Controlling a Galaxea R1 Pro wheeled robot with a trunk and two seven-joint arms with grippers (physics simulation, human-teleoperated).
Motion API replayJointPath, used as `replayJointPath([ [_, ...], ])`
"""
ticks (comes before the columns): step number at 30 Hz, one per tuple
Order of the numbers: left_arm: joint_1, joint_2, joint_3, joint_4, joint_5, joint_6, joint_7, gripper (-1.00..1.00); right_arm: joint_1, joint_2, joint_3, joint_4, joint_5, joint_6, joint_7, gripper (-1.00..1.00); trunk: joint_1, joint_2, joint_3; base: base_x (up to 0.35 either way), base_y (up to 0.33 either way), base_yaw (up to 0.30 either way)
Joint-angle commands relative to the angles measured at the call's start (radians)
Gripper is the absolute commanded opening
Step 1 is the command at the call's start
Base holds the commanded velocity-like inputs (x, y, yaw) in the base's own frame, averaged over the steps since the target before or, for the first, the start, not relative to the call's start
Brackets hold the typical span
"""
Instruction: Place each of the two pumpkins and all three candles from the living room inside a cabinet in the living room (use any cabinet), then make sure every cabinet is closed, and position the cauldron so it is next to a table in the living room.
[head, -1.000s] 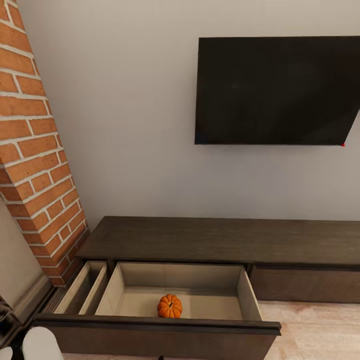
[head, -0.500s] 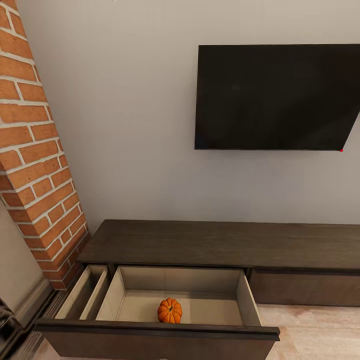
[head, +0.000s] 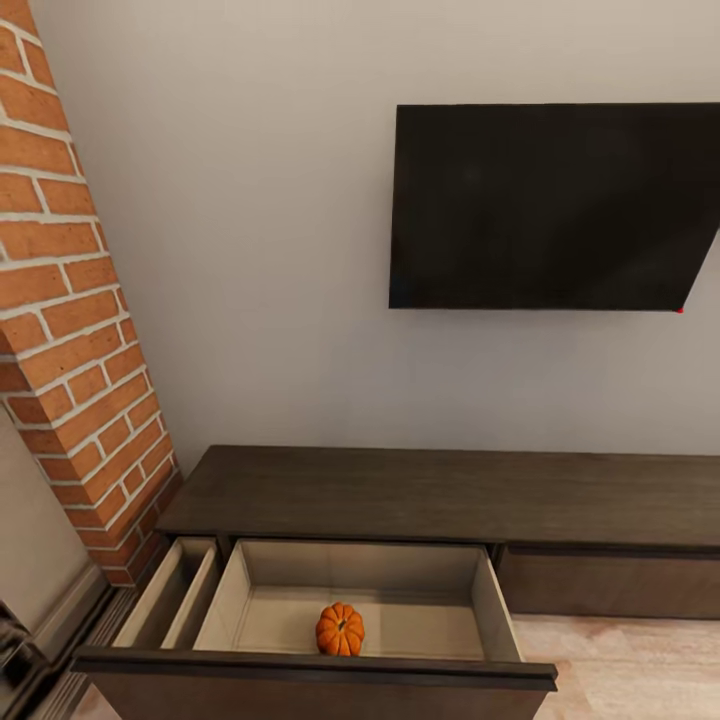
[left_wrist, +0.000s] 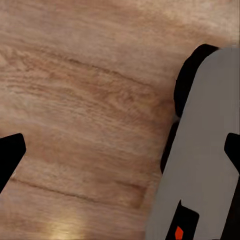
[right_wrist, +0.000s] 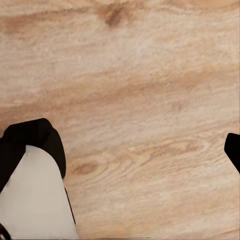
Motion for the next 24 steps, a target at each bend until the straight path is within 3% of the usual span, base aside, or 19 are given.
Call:
replayJointPath([
  [1,-0.012,0.002,-0.005,0.003,0.011,0.009,0.017,1.0,-0.001,0.011,-0.009,0.003,0.023,-0.005,0.002,1.0,-0.004,0.007,0.002,0.0,0.0,0.0],
  [4,-0.025,-0.016,0.0,0.008,0.011,0.018,0.088,1.0,-0.001,0.033,-0.009,0.003,0.058,-0.005,0.003,1.0,-0.016,0.028,0.012,0.0,0.0,0.0],
  [5,-0.03,-0.038,0.002,0.009,0.011,0.01,0.136,1.0,-0.001,0.041,-0.009,0.003,0.077,-0.004,0.009,1.0,-0.019,0.035,0.015,0.0,0.0,0.0],
  [8,-0.033,-0.073,0.003,0.01,0.011,-0.05,0.179,1.0,-0.002,0.048,-0.009,0.004,0.091,-0.004,0.015,1.0,-0.031,0.056,0.024,0.0,0.0,0.0],
  [13,-0.034,-0.125,0.001,0.008,0.011,-0.157,0.193,1.0,-0.001,0.06,-0.009,0.005,0.097,-0.005,0.024,1.0,-0.031,0.056,0.024,0.0,0.0,0.0],
  [18,-0.034,-0.149,0.001,0.005,0.007,-0.219,0.19,1.0,-0.001,0.073,-0.009,0.005,0.099,-0.007,0.027,1.0,-0.031,0.056,0.024,0.0,0.0,0.0],
  [24,-0.035,-0.233,-0.001,0.006,-0.012,-0.32,0.192,1.0,-0.001,0.071,-0.009,0.001,0.109,-0.01,0.02,1.0,-0.031,0.056,0.024,0.0,0.0,0.0],
])
